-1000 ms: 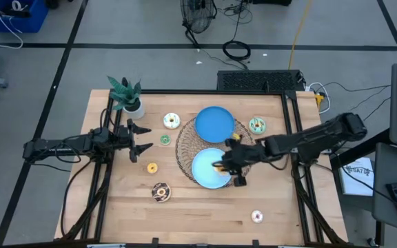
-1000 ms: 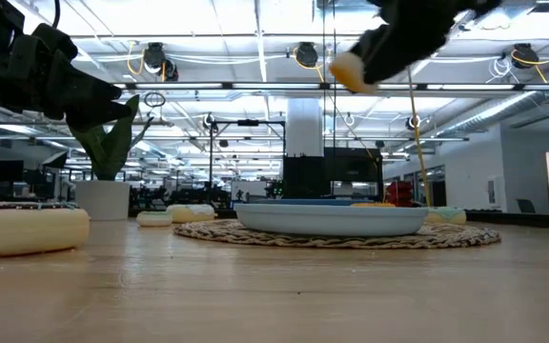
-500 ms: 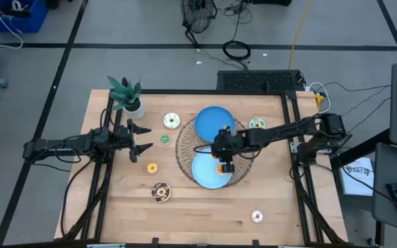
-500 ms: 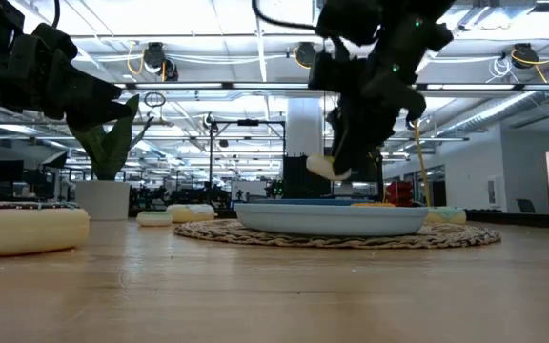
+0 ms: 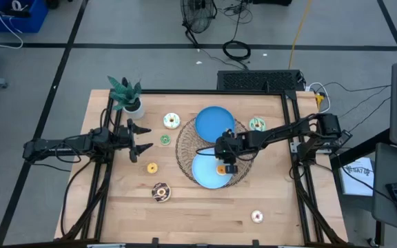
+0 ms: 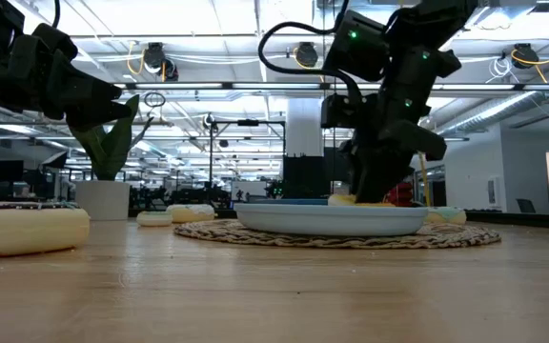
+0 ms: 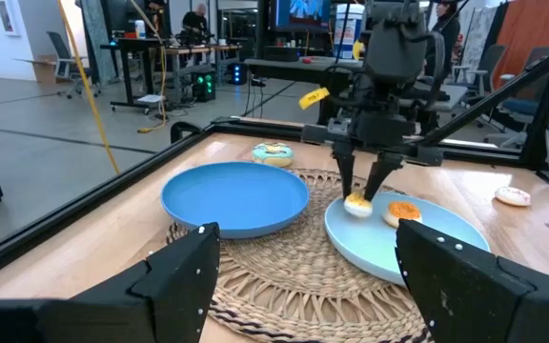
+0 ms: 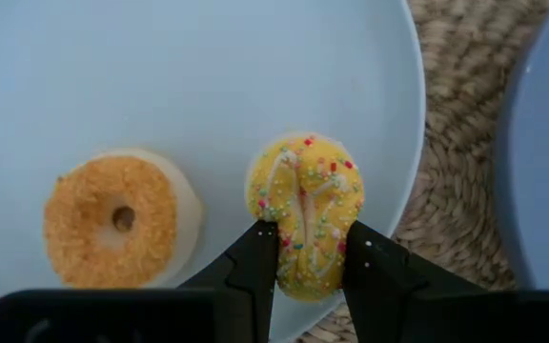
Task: Pick & Place donuts
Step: Put the small yellow donut on the light blue plate
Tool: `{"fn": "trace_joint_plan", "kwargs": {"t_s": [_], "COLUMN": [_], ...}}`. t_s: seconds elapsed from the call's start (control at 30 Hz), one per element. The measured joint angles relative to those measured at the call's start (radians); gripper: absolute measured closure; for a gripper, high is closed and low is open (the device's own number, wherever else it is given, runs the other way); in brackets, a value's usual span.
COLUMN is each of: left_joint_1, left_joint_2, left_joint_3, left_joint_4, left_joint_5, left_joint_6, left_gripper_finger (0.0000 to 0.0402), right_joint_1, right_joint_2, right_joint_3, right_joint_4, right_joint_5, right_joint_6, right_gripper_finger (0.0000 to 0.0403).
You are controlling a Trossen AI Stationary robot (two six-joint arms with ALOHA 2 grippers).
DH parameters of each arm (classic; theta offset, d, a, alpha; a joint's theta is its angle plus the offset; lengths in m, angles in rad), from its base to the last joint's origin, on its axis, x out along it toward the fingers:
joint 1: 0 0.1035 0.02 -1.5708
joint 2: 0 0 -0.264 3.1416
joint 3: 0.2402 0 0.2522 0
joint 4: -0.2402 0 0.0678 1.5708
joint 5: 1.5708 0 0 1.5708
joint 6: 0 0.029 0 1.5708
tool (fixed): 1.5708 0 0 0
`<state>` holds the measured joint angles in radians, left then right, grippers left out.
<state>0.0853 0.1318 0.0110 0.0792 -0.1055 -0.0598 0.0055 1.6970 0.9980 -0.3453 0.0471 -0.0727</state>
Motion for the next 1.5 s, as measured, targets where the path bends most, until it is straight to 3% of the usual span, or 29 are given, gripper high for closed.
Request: {"fn": "trace_joint_plan", "kwargs": {"t_s": [1.5], "left_joint_1": [0.000], "left_joint_2": [0.000], "left_joint_3": [0.000], "left_joint_4": [0.000], "left_joint_5": [0.000], "left_joint_6": [0.000], "left_gripper_finger": [0.0091], "right_joint_1": [0.003], "right_joint_2": [0.000], "right_joint_3": [-0.001], "right_joint_4": [0.022], "right_joint_5": [0.003], "right_joint_6": [0.046], "right_gripper_finger": [0.0307]}}
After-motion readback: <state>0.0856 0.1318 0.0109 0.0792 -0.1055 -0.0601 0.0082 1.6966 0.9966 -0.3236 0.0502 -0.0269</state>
